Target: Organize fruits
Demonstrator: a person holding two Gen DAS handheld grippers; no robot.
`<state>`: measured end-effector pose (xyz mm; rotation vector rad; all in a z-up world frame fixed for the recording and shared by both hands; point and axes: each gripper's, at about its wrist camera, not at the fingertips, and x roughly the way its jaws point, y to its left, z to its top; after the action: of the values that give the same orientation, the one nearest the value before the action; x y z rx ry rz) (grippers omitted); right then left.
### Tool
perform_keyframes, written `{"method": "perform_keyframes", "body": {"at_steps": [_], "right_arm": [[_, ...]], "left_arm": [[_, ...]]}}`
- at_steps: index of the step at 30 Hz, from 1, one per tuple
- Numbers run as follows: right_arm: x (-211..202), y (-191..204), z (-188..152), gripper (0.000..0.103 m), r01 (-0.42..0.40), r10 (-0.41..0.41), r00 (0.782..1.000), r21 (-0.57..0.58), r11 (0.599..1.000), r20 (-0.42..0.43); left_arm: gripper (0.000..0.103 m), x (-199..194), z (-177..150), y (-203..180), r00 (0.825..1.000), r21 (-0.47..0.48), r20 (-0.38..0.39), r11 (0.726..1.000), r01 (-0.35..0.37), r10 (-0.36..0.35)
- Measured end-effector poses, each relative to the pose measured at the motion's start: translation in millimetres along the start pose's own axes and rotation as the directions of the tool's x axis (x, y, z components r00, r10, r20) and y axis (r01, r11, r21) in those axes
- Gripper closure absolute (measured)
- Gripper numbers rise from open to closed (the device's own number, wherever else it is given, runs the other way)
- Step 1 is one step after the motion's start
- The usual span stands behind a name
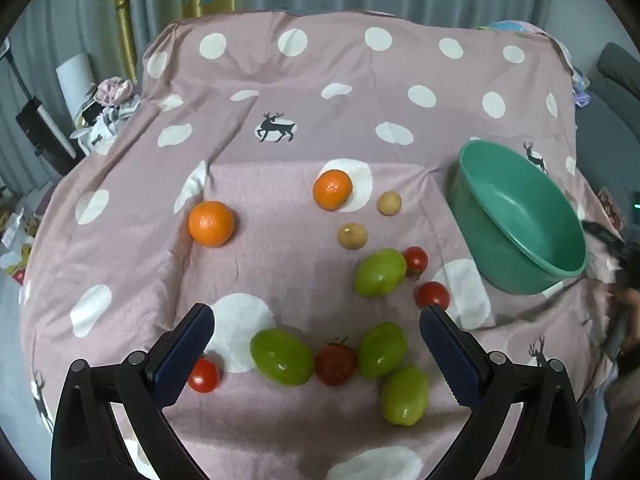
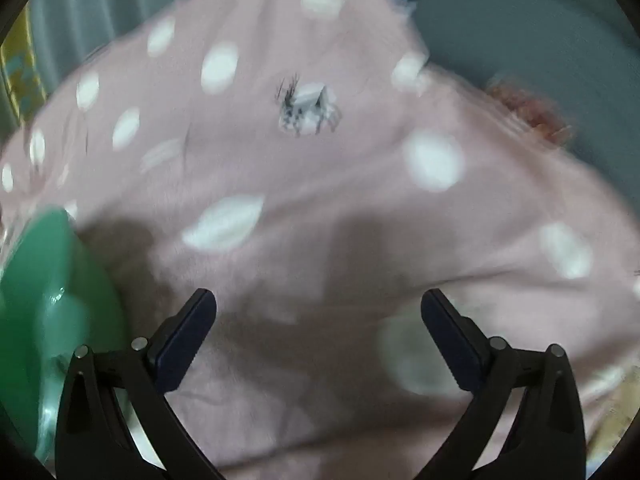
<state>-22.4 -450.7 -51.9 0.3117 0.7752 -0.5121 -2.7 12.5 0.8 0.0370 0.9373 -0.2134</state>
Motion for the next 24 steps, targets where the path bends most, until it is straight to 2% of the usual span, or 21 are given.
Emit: {"method": "perform_keyframes", "body": {"at_steps": [2,3,5,7,8,12,14,16,20,24], "right_arm": [[-48,3,0,0.000,0.004,0.001,0.994,-0.045,0.999,0.108],[-65,7,-1,0.000,-0.025,0.034,0.991,-0.070,0.997,0.128],[-102,22,-5,0.000,-0.155,0.174,0.974,-0.135,0.979,0.142],[-129,45,-13,0.000,-0.284,0.315,0.941,-0.216,0.934,0.124],[-139,59,-17,0.000,-0.352,0.388,0.916,-0.262,0.899,0.103],[-161,124,-44,0.000,-0.499,0.538,0.843,-0.378,0.780,-0.005],[-166,153,-60,0.000,-0.551,0.580,0.811,-0.424,0.718,-0.072],[-172,181,-79,0.000,-0.584,0.599,0.789,-0.467,0.664,-0.134],[-170,213,-101,0.000,-0.598,0.593,0.781,-0.508,0.620,-0.195],[-174,228,-113,0.000,-0.613,0.595,0.772,-0.508,0.605,-0.222]], "left_arm": [[0.001,-1,0,0,1.000,0.000,0.004,1.000,-0.002,0.002],[0.001,-1,0,-1,1.000,0.001,0.006,1.000,-0.003,0.003],[0.001,-4,-1,-2,1.000,0.006,0.018,1.000,-0.003,0.003],[0.001,-8,-1,-4,1.000,0.016,0.028,1.000,-0.013,0.013],[0.001,-10,-1,-6,0.999,0.021,0.031,1.000,-0.020,0.019],[0.001,-20,-4,1,0.998,0.015,0.044,0.999,-0.040,0.039],[0.001,-23,-7,7,0.997,0.019,0.049,0.998,-0.060,0.059],[0.001,-25,-10,12,0.996,0.025,0.044,0.997,-0.073,0.071],[0.001,-29,-17,21,0.997,0.019,0.041,0.998,-0.066,0.065],[0.001,-30,-21,26,0.998,0.014,0.042,0.998,-0.057,0.056]]}}
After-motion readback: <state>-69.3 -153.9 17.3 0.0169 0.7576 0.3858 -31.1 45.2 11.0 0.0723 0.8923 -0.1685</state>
